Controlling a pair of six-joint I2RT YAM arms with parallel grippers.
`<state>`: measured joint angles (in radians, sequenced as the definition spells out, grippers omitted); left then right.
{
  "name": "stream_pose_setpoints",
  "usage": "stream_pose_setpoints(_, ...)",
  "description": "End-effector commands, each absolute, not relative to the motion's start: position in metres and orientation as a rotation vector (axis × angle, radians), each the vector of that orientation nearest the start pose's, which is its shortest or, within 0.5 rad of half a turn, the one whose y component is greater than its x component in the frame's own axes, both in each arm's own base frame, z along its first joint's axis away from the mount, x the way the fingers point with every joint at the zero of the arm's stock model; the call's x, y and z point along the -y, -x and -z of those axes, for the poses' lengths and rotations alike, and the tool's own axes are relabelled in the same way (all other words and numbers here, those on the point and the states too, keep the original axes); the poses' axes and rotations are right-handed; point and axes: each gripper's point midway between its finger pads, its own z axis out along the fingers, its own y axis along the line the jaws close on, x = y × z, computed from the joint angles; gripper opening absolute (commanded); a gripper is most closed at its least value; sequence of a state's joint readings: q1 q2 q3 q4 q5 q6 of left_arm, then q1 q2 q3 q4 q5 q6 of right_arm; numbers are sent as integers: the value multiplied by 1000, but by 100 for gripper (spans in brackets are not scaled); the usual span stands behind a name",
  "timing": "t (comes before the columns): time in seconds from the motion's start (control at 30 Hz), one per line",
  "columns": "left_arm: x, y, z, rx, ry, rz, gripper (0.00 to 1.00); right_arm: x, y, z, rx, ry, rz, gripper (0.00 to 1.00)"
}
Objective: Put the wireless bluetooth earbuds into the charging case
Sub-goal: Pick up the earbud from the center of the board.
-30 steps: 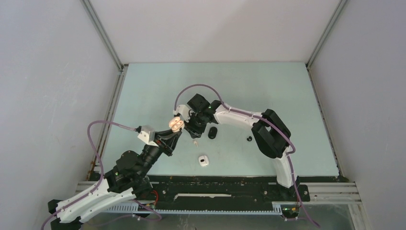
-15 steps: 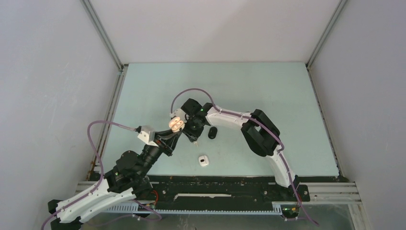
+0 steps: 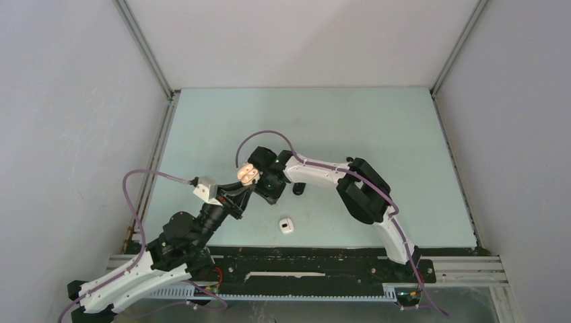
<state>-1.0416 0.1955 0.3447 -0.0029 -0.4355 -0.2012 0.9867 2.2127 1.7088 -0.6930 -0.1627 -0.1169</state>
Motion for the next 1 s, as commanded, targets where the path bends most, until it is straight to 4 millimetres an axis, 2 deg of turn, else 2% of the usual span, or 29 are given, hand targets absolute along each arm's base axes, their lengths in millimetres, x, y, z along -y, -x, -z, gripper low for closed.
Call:
stream_pose_setpoints(0.0,163,-176,-280,-1393,-212,725,0,-403,-236,-11,-2449,1510,-369,38)
stream_pose_setpoints(0.27,164,-176,-279,-1397,-213,725,0,-401,-234,-8,-2453,1518,-344,34)
stream_pose_setpoints(0.53,164,-176,-278,-1401,-208,728,0,-398,-234,0,-2463,1532,-320,18)
stream_pose_setpoints(0.6,164,-176,-278,-1401,-208,728,0,-397,-234,-3,-2459,1536,-316,9)
stream_pose_setpoints(0.67,164,-176,-278,-1401,-207,727,0,-395,-233,-8,-2451,1543,-308,0)
stream_pose_setpoints(0.97,167,-177,-284,-1389,-215,729,0,-368,-249,-65,-2395,1442,-333,0)
